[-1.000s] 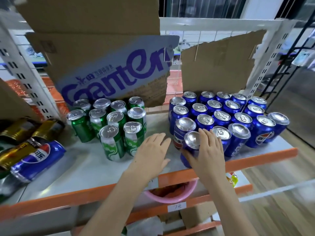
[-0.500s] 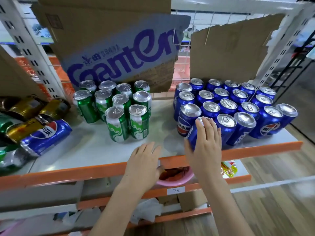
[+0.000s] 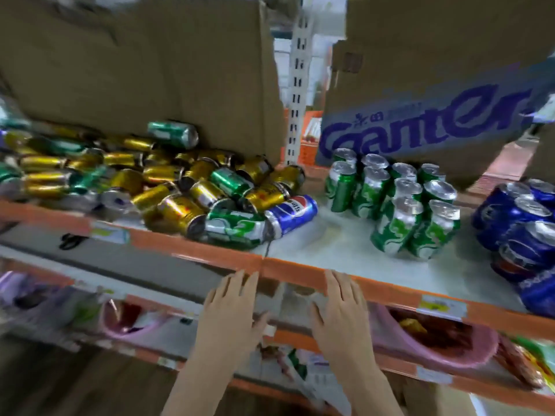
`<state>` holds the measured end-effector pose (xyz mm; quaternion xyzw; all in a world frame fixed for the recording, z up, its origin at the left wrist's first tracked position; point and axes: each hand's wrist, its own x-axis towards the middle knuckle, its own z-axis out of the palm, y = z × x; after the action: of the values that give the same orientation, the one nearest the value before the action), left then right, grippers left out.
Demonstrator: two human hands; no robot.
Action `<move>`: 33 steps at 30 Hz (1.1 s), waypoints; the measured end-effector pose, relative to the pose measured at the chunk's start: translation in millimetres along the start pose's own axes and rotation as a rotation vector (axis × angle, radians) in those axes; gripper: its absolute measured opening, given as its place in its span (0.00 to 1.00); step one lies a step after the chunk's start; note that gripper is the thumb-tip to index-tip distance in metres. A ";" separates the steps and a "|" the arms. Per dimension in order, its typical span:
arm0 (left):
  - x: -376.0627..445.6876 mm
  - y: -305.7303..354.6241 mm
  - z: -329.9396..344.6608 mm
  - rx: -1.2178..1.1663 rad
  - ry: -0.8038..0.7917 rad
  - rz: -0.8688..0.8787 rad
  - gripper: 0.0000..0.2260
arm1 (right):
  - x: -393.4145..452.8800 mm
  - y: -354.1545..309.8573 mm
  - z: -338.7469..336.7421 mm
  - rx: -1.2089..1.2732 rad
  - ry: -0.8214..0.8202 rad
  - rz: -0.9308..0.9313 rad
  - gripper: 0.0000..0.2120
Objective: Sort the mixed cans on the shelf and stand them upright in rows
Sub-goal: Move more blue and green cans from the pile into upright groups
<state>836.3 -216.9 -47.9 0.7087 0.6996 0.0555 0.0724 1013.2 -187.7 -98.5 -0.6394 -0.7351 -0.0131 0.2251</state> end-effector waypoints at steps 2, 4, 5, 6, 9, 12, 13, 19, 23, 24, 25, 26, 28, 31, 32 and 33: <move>-17.4 -61.1 -14.8 0.022 0.110 -0.080 0.34 | 5.3 -54.0 14.1 0.021 -0.016 -0.067 0.26; -36.5 -115.9 -28.2 0.012 0.118 -0.211 0.31 | 10.9 -103.6 24.7 0.050 -0.034 -0.128 0.29; -46.0 -141.8 -33.2 -0.025 0.142 -0.233 0.30 | 12.6 -126.4 27.5 0.068 -0.046 -0.145 0.28; -55.3 -165.6 -37.2 -0.045 0.211 -0.252 0.28 | 13.3 -147.0 30.2 0.093 -0.060 -0.158 0.27; -81.2 -229.7 -41.1 -0.057 0.272 -0.381 0.24 | 16.6 -198.8 36.0 0.158 -0.053 -0.206 0.24; -91.6 -271.0 -44.2 -0.072 0.323 -0.431 0.23 | 25.6 -237.1 44.9 0.157 -0.052 -0.270 0.23; -91.9 -281.6 -44.5 -0.088 0.336 -0.439 0.24 | 30.2 -247.3 49.1 0.156 -0.058 -0.281 0.24; -73.2 -332.2 -49.7 -0.139 0.330 -0.495 0.27 | 72.0 -301.2 76.2 0.201 -0.089 -0.303 0.25; -44.1 -377.4 -63.0 -0.081 0.347 -0.516 0.25 | 114.2 -341.0 100.6 0.248 -0.069 -0.302 0.25; -33.8 -387.9 -68.8 -0.078 0.352 -0.515 0.26 | 126.5 -351.0 106.4 0.268 -0.070 -0.301 0.25; -22.6 -397.9 -75.0 -0.078 0.355 -0.511 0.27 | 138.5 -360.8 111.2 0.285 -0.077 -0.297 0.25; -10.7 -407.1 -81.6 -0.078 0.357 -0.501 0.29 | 149.9 -370.0 115.4 0.296 -0.089 -0.293 0.25; 15.2 -424.5 -94.2 -0.072 0.365 -0.481 0.30 | 171.8 -385.6 123.5 0.301 -0.111 -0.294 0.26; 55.1 -443.6 -108.7 -0.055 0.398 -0.420 0.29 | 203.2 -400.6 134.7 0.298 -0.123 -0.281 0.26; 66.6 -448.8 -110.4 -0.042 0.412 -0.398 0.28 | 212.4 -403.8 137.6 0.302 -0.128 -0.267 0.26; 76.4 -453.9 -110.2 -0.033 0.414 -0.379 0.28 | 220.0 -406.0 140.2 0.301 -0.132 -0.252 0.26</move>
<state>371.2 -133.0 -23.1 0.5374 0.8187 0.1957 -0.0513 567.4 -13.0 -38.8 -0.5011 -0.8160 0.1109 0.2660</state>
